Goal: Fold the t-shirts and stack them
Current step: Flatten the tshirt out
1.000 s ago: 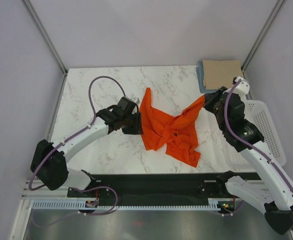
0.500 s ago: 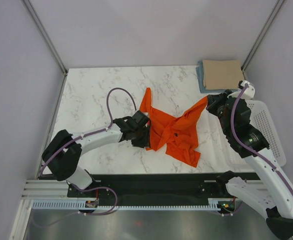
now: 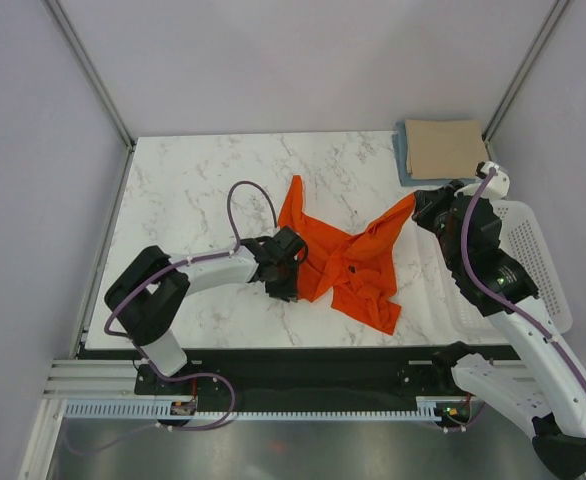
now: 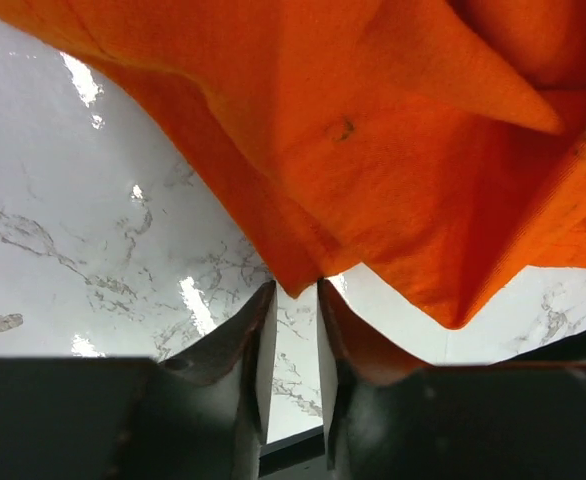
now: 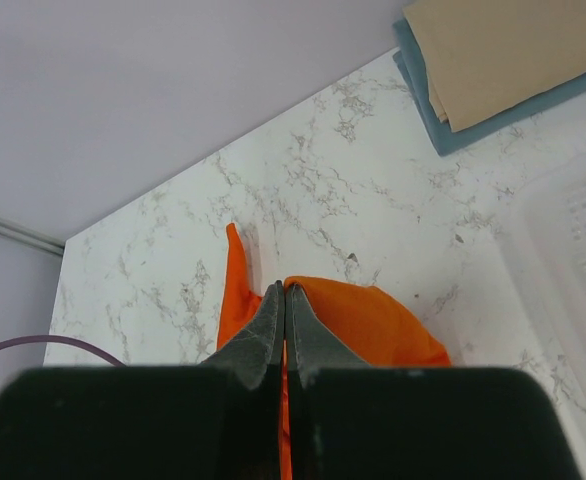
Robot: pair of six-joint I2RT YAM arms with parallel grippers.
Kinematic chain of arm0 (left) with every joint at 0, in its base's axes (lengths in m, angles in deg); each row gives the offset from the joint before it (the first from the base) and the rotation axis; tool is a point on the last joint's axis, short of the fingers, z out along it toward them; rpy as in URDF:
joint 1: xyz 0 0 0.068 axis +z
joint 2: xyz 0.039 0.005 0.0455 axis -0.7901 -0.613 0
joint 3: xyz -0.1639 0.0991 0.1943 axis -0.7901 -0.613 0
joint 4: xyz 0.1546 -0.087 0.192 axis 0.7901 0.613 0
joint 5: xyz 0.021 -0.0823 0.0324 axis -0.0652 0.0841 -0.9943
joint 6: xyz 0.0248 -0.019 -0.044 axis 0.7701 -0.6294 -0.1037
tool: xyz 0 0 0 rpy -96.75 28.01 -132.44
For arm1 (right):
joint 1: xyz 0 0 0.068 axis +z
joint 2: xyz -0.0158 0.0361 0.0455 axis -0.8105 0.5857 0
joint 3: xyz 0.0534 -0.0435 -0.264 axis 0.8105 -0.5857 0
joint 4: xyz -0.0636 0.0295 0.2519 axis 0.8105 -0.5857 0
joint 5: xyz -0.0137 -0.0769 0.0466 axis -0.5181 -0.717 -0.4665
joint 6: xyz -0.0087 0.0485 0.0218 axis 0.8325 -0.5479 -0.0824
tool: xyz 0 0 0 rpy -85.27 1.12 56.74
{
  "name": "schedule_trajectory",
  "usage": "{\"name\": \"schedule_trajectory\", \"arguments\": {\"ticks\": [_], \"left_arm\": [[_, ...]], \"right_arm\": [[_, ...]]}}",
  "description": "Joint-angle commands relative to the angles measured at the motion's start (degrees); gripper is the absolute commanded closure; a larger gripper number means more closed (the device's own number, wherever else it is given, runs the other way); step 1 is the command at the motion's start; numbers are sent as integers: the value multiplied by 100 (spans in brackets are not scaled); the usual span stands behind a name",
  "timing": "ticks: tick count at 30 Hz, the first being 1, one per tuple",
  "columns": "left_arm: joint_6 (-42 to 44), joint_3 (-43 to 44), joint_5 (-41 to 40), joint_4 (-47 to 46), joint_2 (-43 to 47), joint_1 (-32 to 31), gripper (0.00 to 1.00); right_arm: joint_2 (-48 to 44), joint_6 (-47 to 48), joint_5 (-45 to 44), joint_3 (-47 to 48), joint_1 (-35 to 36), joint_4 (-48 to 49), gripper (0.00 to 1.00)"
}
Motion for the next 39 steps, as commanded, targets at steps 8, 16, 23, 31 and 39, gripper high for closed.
{"name": "schedule_trajectory", "arguments": {"ticks": [8, 16, 23, 31, 39], "left_arm": [[513, 296, -448, -141, -146, -19, 98], [575, 576, -1317, 885, 1485, 314, 98], [1092, 1744, -2653, 1731, 2857, 919, 98], [1894, 4414, -3207, 1863, 3158, 1484, 98], [1323, 4698, -1963, 1925, 4476, 1484, 98]], "right_arm": [[20, -37, -70, -45, -16, 114, 100], [221, 217, -465, 411, -16, 26, 100], [626, 420, -984, 1413, -16, 79, 100], [821, 455, -651, 2995, -16, -193, 100], [-822, 157, 1035, 2620, -16, -20, 100]]}}
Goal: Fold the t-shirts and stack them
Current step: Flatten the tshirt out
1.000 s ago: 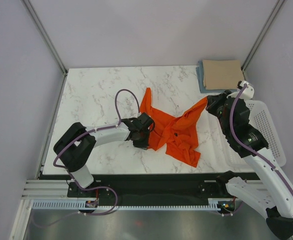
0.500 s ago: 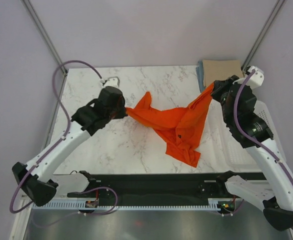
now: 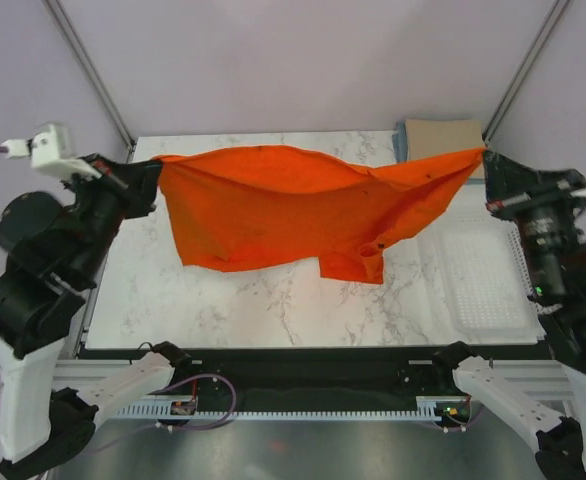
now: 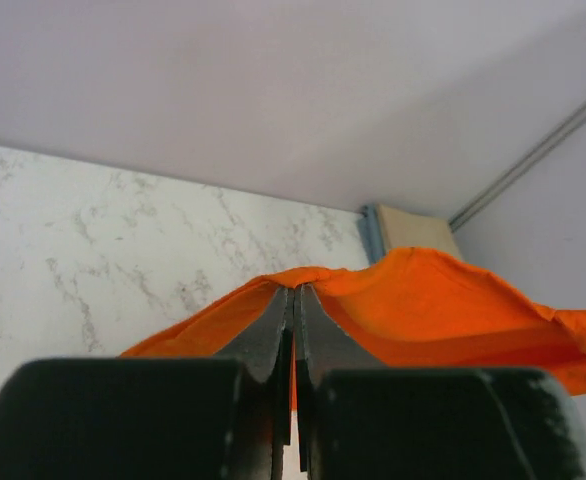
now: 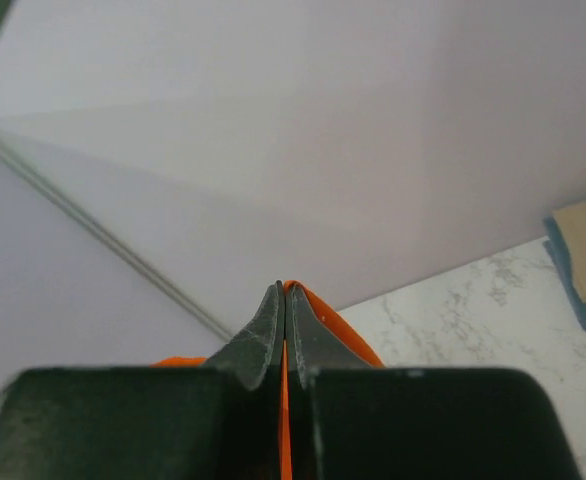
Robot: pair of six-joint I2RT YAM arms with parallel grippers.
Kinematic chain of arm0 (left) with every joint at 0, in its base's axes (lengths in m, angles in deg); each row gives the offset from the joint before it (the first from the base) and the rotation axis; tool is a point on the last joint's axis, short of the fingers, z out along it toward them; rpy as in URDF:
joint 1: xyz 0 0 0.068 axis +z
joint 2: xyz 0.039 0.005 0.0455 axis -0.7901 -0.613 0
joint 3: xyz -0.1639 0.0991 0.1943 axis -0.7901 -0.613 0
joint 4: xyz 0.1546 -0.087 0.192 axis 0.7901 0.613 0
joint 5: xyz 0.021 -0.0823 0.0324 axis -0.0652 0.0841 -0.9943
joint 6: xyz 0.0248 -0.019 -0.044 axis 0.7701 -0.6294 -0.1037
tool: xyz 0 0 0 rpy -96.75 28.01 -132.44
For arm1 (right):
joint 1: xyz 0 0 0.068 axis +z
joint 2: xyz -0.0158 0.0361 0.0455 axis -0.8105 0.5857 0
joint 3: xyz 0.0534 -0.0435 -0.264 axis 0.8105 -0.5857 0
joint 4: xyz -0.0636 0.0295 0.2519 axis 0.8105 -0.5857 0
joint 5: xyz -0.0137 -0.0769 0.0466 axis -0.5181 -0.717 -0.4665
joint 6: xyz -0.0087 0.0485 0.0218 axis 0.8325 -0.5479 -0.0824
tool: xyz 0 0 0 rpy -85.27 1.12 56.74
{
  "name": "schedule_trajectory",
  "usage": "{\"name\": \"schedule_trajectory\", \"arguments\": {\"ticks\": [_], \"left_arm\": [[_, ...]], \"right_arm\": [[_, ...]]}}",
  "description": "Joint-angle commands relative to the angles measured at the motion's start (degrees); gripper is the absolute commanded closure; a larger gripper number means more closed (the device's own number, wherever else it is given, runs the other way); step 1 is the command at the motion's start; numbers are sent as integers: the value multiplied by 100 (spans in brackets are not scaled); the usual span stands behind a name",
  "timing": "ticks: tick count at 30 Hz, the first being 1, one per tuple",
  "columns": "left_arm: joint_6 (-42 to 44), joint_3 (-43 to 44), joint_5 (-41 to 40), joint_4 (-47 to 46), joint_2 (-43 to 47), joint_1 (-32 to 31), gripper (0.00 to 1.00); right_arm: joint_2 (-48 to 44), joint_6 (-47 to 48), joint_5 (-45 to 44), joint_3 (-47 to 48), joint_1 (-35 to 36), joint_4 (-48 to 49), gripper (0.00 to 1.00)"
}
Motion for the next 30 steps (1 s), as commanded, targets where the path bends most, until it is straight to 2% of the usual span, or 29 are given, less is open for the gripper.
{"name": "schedule_trajectory", "arguments": {"ticks": [1, 3, 6, 10, 14, 16, 19, 20, 23, 25, 28, 30], "left_arm": [[-142, 264, 795, 69, 507, 0, 98], [-203, 492, 1199, 60, 604, 0, 98], [-291, 739, 1263, 78, 806, 0, 98], [-248, 845, 1079, 104, 1018, 8, 98], [-2, 827, 579, 166, 939, 8, 98], [243, 775, 307, 174, 825, 0, 98], [586, 407, -850, 157, 457, 0, 98], [657, 310, -1072, 157, 342, 0, 98], [912, -50, -1443, 61, -264, 17, 98], [983, -218, -1322, -176, -782, 279, 98], [799, -377, -148, -572, -1414, 1052, 98], [606, -185, 277, -791, -1714, 1622, 98]], "right_arm": [[-1093, -198, 869, -253, -25, 458, 100], [-1526, -337, 1036, -551, -16, 879, 100], [-2036, -513, 1019, -492, -16, 838, 100], [-2056, -655, 949, -211, -25, 636, 100], [-1678, -576, 659, 123, -25, 469, 100], [-1248, -358, 466, 194, -25, 442, 100], [-196, 29, 141, 387, -16, 459, 100], [-192, 100, 96, 405, -16, 512, 100], [746, 416, 43, 344, -16, 870, 100], [1265, 540, 122, 212, -25, 1257, 100], [1960, 830, 210, 237, -16, 2005, 100], [2609, 1049, 237, 544, -33, 2313, 100]]}}
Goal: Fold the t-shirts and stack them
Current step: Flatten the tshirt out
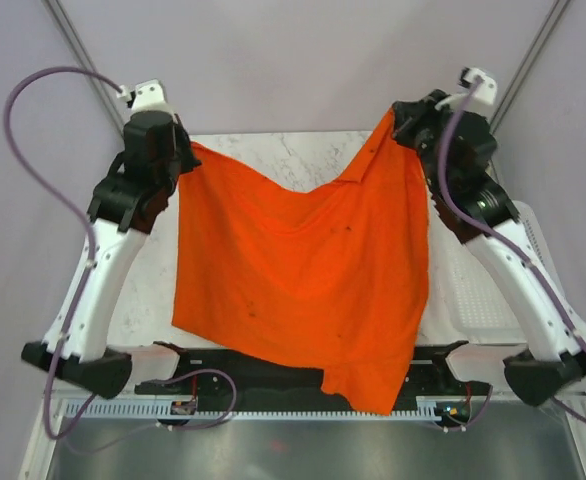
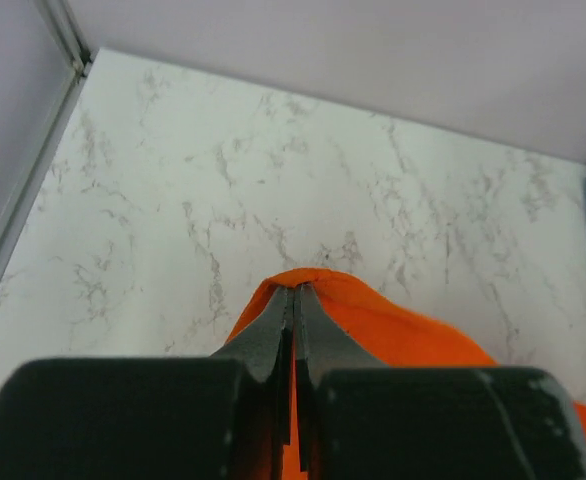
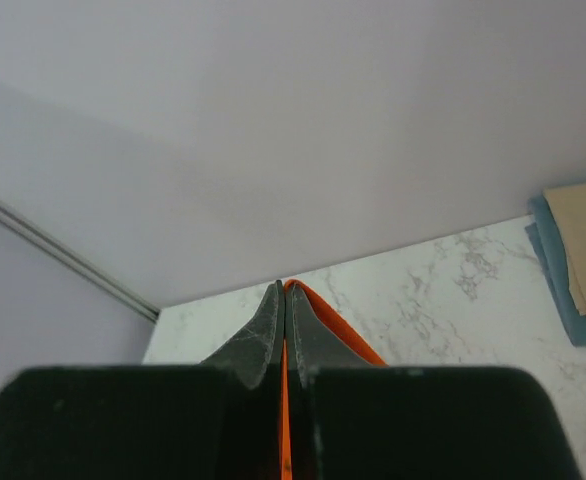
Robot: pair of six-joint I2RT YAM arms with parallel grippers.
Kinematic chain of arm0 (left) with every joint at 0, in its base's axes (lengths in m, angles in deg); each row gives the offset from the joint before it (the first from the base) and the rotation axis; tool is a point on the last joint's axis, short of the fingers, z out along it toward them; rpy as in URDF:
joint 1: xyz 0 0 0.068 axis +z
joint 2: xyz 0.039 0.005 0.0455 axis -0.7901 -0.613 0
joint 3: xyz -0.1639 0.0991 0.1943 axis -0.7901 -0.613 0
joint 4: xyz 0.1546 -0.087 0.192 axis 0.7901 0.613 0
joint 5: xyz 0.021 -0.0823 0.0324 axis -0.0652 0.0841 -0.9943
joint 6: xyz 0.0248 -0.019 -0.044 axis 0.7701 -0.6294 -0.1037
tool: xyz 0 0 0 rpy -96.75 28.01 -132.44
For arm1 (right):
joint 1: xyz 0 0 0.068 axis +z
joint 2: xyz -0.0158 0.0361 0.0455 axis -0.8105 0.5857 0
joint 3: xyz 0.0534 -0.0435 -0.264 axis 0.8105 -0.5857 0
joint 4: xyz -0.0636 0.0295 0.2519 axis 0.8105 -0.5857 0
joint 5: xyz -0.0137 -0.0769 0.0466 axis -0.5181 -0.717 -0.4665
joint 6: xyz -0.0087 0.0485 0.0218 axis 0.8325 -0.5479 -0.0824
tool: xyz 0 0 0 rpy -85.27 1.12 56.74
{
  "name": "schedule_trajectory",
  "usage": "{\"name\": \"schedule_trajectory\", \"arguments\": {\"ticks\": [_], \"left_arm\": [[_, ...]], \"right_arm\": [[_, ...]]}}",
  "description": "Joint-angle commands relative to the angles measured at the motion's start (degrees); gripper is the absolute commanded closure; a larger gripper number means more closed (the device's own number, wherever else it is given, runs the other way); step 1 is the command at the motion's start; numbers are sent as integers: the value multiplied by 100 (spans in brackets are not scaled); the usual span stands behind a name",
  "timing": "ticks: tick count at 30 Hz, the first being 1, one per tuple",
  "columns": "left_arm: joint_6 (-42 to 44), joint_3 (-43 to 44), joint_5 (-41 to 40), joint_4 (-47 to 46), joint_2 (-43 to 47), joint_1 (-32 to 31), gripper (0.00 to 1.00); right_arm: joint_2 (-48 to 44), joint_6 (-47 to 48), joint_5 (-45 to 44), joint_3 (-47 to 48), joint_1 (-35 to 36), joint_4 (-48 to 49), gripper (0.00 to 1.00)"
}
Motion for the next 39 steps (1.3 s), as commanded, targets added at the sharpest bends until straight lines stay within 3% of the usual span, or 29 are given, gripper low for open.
{"name": "schedule_trajectory", "arguments": {"ticks": [1, 3, 8, 10, 13, 15, 18, 22, 24, 30, 35, 39], "left_arm": [[-53, 477, 1011, -580, -662, 838, 98], [-315, 953, 1426, -616, -1077, 1311, 98], [-633, 2930, 2245, -651, -2298, 1762, 98], [-730, 3518, 2412, -642, -2485, 1833, 98], [-783, 3636, 2535, -633, -2425, 1850, 98], [-774, 3225, 2536, -651, -2058, 1842, 98], [-713, 2162, 2474, -677, -1425, 1842, 98], [-739, -65, 2413, -835, -484, 1842, 98], [-704, -790, 2256, -862, -115, 1842, 98], [-738, -3504, 2157, -836, 1195, 1842, 98], [-1282, -4984, 1877, -800, 2066, 1859, 98], [-1468, -5565, 1929, -765, 1945, 1991, 98]], "right_arm": [[556, 547, 20, 780, -81, 1007, 100], [1312, 626, 99, 1300, -187, 999, 100], [2656, 285, 679, 3391, -854, 534, 100], [2834, 22, 977, 4023, -1117, 341, 100], [2695, -146, 1163, 4063, -1251, 287, 100], [2309, -111, 1330, 3721, -1268, 304, 100], [1554, -181, 1522, 2484, -1260, 401, 100], [350, -383, 1734, 45, -1260, 524, 100], [-379, -550, 1822, -733, -1260, 454, 100], [-1901, -1182, 1857, -3535, -1268, -406, 100], [-2578, -1324, 2367, -4796, -1268, -1286, 100], [-2913, -1482, 2622, -5429, -1260, -1567, 100]]}}
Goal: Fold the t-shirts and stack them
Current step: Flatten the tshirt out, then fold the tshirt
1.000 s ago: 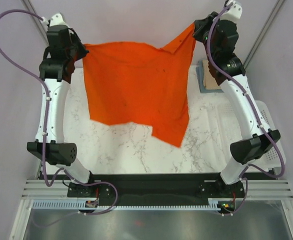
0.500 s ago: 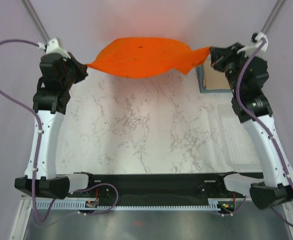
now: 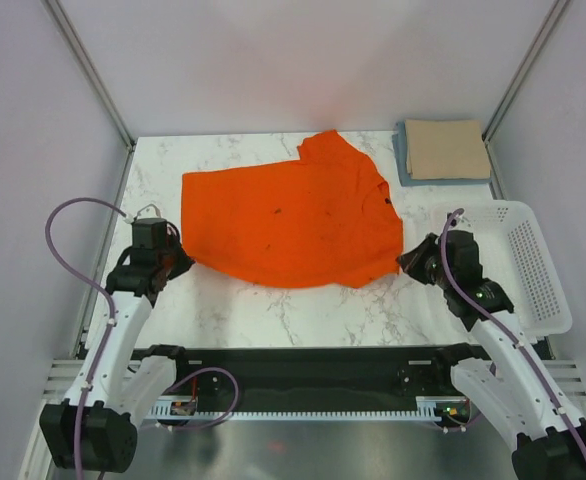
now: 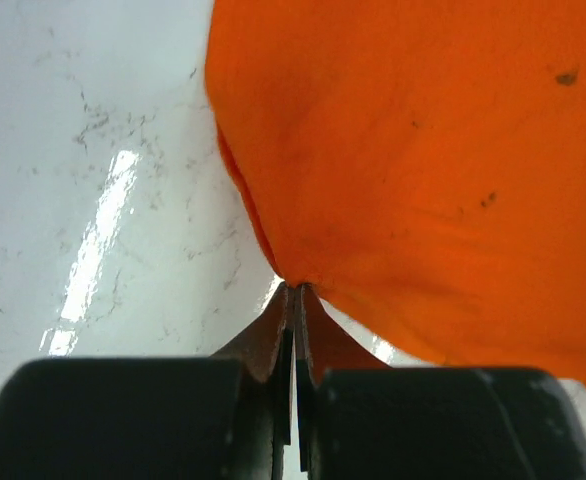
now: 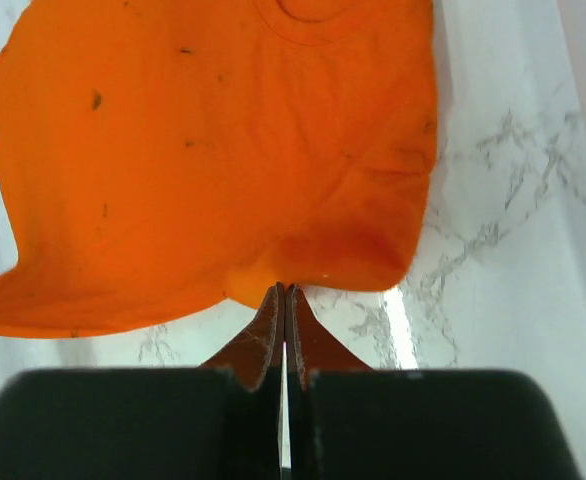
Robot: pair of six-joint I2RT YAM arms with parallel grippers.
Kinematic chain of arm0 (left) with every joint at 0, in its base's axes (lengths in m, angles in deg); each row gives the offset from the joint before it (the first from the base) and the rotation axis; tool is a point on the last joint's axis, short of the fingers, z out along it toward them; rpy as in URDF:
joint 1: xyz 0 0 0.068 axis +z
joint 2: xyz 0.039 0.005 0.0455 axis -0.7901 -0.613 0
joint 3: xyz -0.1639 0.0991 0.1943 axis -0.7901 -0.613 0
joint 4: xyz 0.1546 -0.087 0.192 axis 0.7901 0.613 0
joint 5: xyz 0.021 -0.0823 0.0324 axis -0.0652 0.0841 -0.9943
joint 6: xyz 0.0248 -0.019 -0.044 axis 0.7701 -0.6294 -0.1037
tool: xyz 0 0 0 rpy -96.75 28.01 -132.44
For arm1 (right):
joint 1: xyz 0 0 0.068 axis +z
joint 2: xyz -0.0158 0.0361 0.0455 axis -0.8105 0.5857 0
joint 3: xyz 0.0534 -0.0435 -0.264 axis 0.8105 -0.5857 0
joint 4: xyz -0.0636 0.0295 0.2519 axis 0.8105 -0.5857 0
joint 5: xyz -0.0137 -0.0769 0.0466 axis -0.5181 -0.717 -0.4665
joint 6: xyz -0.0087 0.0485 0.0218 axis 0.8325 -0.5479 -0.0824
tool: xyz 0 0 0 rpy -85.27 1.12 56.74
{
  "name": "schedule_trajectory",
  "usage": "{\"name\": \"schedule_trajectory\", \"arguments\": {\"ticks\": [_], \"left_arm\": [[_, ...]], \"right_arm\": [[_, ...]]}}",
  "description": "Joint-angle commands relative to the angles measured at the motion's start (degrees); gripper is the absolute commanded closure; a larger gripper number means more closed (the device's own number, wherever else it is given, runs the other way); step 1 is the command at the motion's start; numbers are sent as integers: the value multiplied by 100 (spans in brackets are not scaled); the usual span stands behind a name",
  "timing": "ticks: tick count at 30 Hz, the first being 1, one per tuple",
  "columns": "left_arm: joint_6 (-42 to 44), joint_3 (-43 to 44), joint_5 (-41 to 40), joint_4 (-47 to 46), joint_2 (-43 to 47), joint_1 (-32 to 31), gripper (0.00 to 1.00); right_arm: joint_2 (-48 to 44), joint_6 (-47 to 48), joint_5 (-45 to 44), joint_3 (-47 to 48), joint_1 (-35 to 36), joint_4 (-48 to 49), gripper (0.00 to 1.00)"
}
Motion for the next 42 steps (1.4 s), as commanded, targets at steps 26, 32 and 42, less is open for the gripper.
{"name": "schedule_trajectory", "arguments": {"ticks": [26, 32, 42], "left_arm": [[-886, 179, -1874, -496, -1491, 135, 98], [-859, 654, -1769, -645, -2353, 302, 98], [-789, 856, -1909, -715, -2995, 320, 98]], "right_arm": [[2616, 570, -472, 1659, 10, 243, 100], [4270, 1046, -376, 3206, 10, -56, 100], [5668, 1688, 204, 4639, 10, -118, 100]]}}
